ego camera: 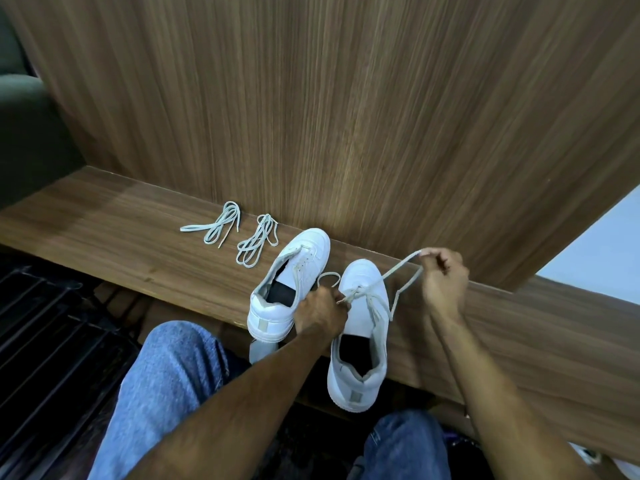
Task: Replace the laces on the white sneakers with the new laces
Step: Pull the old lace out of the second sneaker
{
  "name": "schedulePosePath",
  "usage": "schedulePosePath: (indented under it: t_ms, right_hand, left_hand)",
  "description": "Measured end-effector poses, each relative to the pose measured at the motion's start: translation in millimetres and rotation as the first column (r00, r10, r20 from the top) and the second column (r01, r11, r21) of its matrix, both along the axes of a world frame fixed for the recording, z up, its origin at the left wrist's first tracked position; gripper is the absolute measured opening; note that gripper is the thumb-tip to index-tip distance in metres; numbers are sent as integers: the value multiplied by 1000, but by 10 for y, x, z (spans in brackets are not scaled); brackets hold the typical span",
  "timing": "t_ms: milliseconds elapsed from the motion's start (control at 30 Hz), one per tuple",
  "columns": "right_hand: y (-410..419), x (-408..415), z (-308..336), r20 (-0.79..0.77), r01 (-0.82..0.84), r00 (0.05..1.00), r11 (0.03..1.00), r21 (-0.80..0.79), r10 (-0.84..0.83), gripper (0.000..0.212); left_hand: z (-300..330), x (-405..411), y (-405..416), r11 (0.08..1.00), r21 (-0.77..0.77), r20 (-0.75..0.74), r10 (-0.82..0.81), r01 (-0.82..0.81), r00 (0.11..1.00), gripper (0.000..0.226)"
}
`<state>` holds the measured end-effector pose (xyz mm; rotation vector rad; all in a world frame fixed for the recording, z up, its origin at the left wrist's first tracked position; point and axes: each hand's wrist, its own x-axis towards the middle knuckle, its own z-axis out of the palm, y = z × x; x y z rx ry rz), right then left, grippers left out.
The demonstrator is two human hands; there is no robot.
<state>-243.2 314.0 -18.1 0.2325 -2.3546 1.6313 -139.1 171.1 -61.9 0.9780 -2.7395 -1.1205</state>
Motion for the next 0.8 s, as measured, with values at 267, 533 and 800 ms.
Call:
schedulePosePath:
  t_ms: [267, 533, 800]
  right_hand:
    - [-295, 269, -557, 157, -295, 934, 445, 845, 321, 42]
    - [-300, 114, -603, 160, -277, 961, 817, 505, 227, 14]
    - [-52, -97, -161, 127, 44, 992, 977, -207, -18, 30]
  left_hand:
    - [-36, -11, 5, 1000, 9, 3, 12, -12, 1000, 26]
    - [-67, -21, -13, 1000, 6, -1, 15, -15, 1000, 29]
    - [-27, -12, -2, 1000, 12, -3, 26, -26, 1000, 27]
